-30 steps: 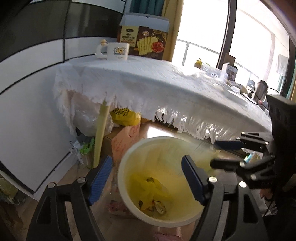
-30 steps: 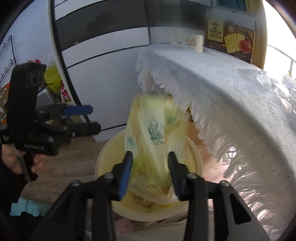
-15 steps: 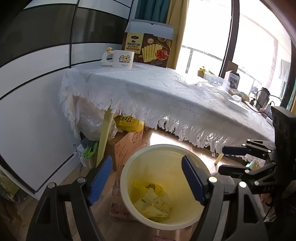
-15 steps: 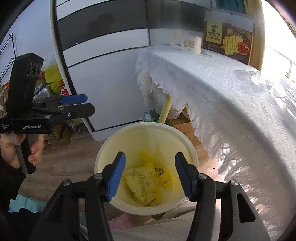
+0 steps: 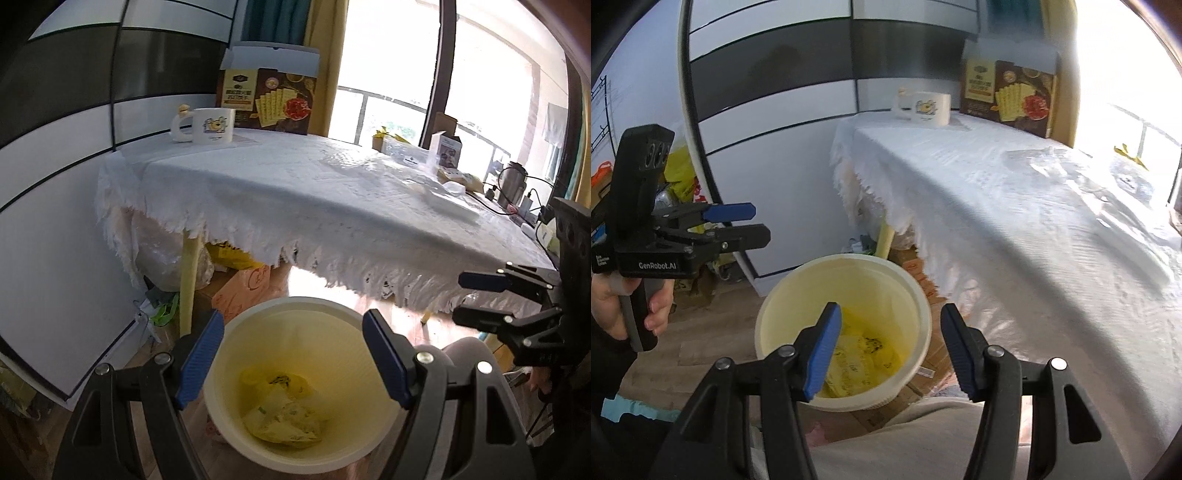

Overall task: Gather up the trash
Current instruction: 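Move both tools back over the table toward the clear plastic bags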

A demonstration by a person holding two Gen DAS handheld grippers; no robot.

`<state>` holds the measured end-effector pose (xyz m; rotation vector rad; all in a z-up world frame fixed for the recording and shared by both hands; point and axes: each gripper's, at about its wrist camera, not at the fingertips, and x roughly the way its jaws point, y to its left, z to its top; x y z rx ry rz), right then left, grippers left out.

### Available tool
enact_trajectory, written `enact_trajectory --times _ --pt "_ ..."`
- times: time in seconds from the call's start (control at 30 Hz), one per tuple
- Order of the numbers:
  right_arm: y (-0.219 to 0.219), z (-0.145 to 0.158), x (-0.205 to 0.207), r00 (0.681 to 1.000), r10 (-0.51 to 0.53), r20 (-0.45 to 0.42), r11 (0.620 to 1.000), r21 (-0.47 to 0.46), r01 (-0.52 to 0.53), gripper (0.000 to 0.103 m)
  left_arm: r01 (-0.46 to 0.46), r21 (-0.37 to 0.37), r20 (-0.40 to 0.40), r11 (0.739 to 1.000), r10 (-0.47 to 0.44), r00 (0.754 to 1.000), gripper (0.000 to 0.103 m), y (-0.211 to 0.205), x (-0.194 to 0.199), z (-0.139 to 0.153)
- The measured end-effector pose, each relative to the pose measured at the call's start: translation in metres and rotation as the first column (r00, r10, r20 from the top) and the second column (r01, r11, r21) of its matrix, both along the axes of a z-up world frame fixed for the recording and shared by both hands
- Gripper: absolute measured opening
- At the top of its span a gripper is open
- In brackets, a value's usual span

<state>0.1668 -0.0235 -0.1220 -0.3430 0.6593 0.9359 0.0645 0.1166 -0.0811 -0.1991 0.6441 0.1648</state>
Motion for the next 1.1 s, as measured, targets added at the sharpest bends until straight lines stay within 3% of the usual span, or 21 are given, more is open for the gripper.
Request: enact_trajectory --times 0.6,1.1 --pt "-0.083 0.022 0.035 0.984 -0.172 0.044 0.984 0.057 0.170 0.054 0.118 0.026 0.010 0.993 -0.118 0.993 0.077 -0.046 0.055 0.011" --pt "-0.129 0.054 0.091 0.965 -0.229 0.130 0.973 0.060 0.223 0.054 0.191 0.015 0.032 0.981 -0.191 0.981 0.077 -0.070 0.124 0.022"
